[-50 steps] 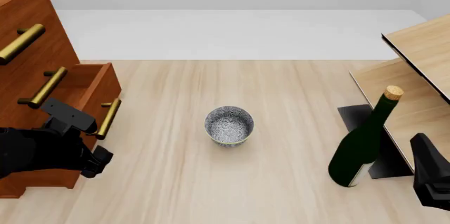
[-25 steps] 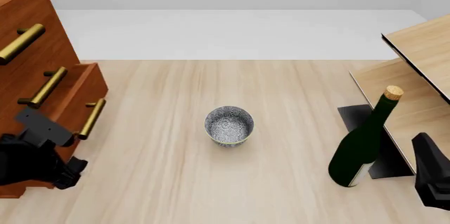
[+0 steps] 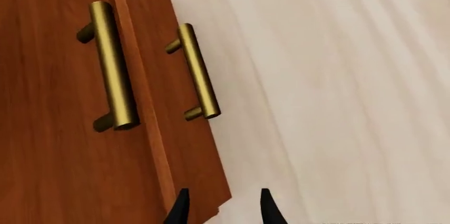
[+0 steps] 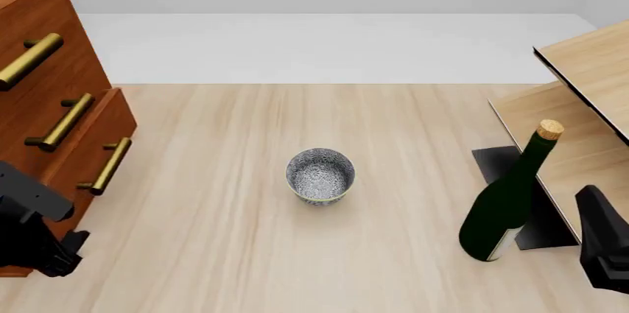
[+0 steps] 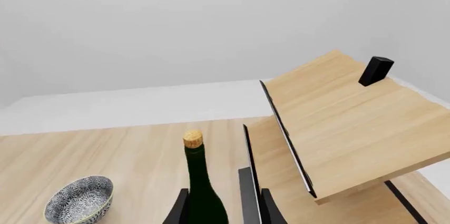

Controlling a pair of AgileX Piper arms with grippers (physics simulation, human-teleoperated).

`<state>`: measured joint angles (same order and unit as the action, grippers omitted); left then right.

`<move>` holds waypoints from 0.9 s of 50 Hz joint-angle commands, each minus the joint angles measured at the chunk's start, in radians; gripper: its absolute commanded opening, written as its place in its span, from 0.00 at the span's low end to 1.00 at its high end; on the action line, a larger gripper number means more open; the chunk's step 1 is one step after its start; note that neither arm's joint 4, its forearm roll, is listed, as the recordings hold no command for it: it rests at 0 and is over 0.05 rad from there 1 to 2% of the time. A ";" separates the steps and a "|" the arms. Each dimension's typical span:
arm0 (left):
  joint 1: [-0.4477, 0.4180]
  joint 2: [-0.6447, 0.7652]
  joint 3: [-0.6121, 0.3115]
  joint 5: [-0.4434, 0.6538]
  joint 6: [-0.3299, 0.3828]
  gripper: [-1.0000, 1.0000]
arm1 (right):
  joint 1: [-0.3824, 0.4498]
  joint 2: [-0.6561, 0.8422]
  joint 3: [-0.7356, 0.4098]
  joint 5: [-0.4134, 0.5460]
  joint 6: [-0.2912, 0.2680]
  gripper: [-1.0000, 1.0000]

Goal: Close the bottom drawer of the cabinet and open the top drawer.

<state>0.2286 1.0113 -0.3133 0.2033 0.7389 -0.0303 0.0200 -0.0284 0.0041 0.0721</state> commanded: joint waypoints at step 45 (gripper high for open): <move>0.142 -0.097 0.060 -0.047 0.120 1.00 | 0.001 0.003 -0.001 -0.002 0.001 1.00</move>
<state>0.3648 0.9366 -0.2427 0.1514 0.8956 -0.0295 0.0247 -0.0294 -0.0002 0.0731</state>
